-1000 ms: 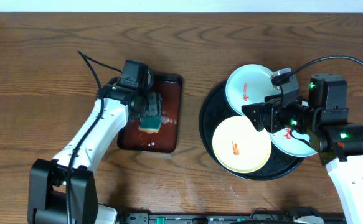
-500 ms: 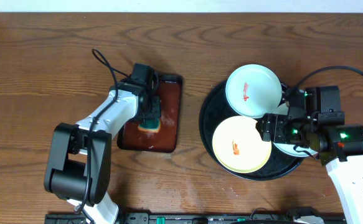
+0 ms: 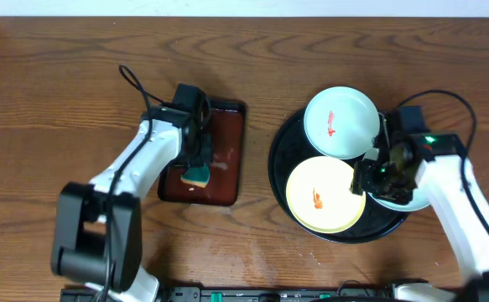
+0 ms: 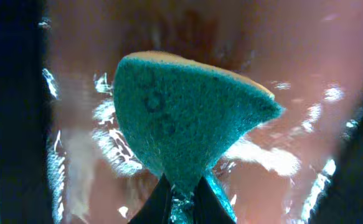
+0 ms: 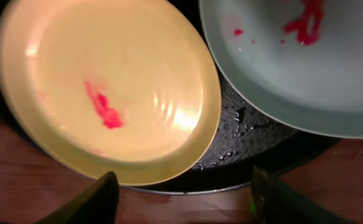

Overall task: Clean dirty plates on tray and stack at the side
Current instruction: 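Lift the sponge with the left gripper and move it onto the yellow plate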

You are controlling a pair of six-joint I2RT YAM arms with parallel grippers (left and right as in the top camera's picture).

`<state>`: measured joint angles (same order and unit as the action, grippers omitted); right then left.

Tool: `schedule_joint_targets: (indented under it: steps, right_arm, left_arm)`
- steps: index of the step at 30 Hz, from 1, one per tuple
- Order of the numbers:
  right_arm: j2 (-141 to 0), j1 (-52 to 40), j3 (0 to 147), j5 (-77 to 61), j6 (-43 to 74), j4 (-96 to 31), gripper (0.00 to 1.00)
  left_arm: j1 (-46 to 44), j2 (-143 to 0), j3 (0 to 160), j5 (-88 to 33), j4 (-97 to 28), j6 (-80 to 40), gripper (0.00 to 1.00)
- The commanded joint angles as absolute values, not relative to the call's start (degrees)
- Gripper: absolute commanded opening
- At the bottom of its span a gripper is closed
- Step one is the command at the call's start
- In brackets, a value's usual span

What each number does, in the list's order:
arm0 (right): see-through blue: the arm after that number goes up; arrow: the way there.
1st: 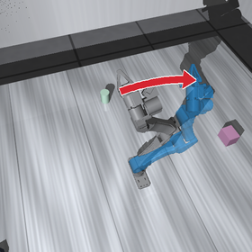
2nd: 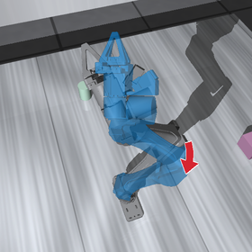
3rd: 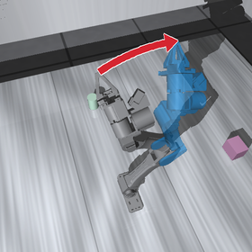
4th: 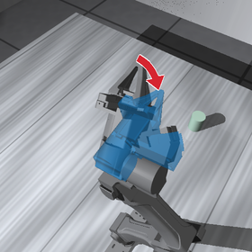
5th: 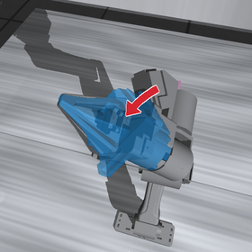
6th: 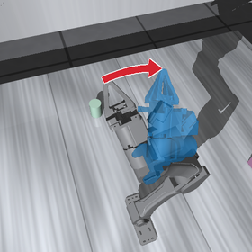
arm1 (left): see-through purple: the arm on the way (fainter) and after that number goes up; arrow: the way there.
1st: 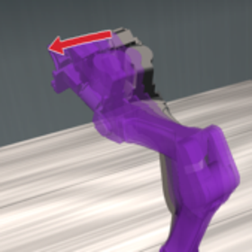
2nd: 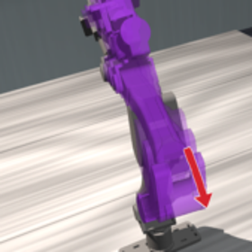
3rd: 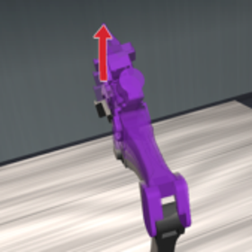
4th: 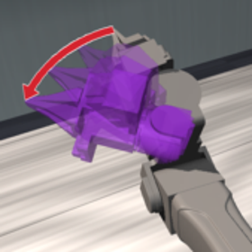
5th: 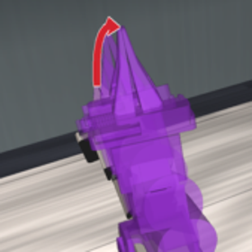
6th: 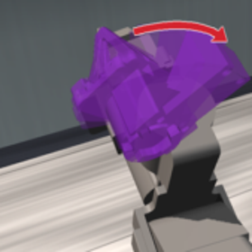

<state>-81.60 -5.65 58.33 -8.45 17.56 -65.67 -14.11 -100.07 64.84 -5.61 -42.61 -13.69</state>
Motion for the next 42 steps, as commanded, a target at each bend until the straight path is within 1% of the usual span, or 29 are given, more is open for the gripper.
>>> schedule_joint_targets:
  steps: [1,4,6,9,10,12,13,16,21,27,32,37,42]
  right_arm:
    - [-87.31,-5.17,55.79,-7.73,17.54,-64.07,0.61]
    - [-91.15,-4.89,53.45,-7.75,17.56,-59.90,0.57]
    - [-93.51,-3.97,52.27,-7.75,17.58,-57.54,0.50]
    - [-96.40,-1.93,50.68,-8.71,17.76,-54.26,0.46]
    - [-97.03,-1.34,50.04,-9.78,17.72,-52.36,0.43]
    - [-97.67,-0.64,49.12,-12.88,17.10,-49.21,0.34]
    - [-97.78,-0.45,48.73,-15.27,15.73,-47.33,0.27]
    - [-97.78,-0.47,48.58,-18.44,14.94,-43.11,0.13]
    - [-97.78,-0.47,48.58,-18.28,15.40,-39.42,0.01]
    - [-97.78,-0.71,48.58,-18.24,16.69,-35.70,0.01]
    - [-97.78,-2.42,48.47,-15.42,16.88,-35.27,0.01]
    - [-97.78,-4.69,48.25,-12.99,17.15,-35.09,0.01]
    - [-97.78,-5.34,48.25,-12.67,17.19,-34.72,0.01]
  left_arm:
    - [-14.24,-93.45,67.64,-7.40,-44.16,-13.74,0.08]
    - [-14.22,-89.91,67.64,-9.30,-44.73,-13.76,0.07]
    - [-14.24,-87.74,67.64,-10.41,-44.82,-13.76,0.07]
    - [-14.24,-85.69,67.64,-13.43,-44.82,-13.78,0.08]
    - [-14.24,-85.38,67.64,-14.76,-44.80,-13.78,0.07]
    - [-14.39,-85.32,67.64,-17.15,-44.73,-13.78,0.07]
    - [-14.61,-85.32,67.64,-18.06,-44.73,-13.80,0.07]
    - [-16.36,-85.32,67.64,-19.05,-44.71,-14.22,0.08]
    - [-21.54,-85.32,67.64,-19.05,-43.48,-16.12,0.07]
    - [-29.43,-85.69,67.64,-18.81,-36.56,-20.32,0.07]
    - [-35.53,-88.23,67.64,-18.83,-28.95,-24.73,0.08]
    - [-40.03,-94.91,67.64,-18.79,-20.73,-27.27,0.07]
    - [-41.93,-103.83,67.64,-19.11,-14.59,-32.56,0.08]
